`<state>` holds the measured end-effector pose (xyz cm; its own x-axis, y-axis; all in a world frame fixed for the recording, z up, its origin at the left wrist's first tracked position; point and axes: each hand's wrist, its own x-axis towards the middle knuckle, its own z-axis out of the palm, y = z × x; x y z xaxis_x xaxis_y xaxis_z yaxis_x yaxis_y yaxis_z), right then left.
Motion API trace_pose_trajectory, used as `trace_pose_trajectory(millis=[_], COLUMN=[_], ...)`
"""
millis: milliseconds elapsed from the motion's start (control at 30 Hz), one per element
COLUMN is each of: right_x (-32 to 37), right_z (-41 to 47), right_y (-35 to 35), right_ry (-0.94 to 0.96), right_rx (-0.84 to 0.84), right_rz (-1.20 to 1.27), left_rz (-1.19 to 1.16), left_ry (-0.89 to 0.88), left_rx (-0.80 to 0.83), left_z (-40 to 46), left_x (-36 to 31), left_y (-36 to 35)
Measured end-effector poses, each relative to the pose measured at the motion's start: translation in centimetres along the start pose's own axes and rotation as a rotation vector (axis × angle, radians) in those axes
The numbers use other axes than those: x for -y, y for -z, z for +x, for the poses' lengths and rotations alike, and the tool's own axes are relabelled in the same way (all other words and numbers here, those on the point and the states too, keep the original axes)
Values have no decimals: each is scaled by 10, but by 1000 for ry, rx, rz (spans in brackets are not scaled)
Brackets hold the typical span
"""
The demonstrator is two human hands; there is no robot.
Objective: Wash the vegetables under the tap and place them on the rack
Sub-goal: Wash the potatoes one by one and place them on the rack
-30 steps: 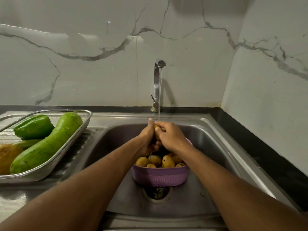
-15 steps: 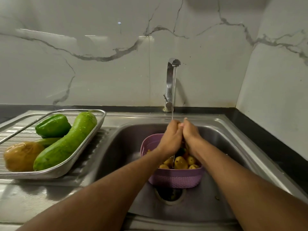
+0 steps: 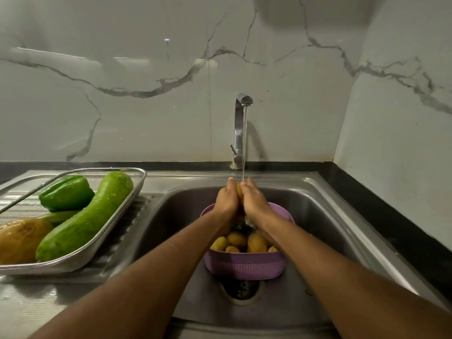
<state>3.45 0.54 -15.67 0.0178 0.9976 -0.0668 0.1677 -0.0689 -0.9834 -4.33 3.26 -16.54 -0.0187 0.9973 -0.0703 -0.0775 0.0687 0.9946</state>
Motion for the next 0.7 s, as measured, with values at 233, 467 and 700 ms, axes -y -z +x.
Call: trace_pose_trajectory(millis=[233,467,700], right_x=[-10,-3,-3], right_z=[12,18,22], right_y=[-6,1,19], right_ry=[173,-23,-24], right_rx=[-69,-339,101], right_rz=[-262,147,102], left_rz=[184,159,55], left_ry=[145,73,154], left_rx=[-21,16,-52], left_z=[6,15,10], left_x=[-9,-3,-6], left_y=[25,11,23])
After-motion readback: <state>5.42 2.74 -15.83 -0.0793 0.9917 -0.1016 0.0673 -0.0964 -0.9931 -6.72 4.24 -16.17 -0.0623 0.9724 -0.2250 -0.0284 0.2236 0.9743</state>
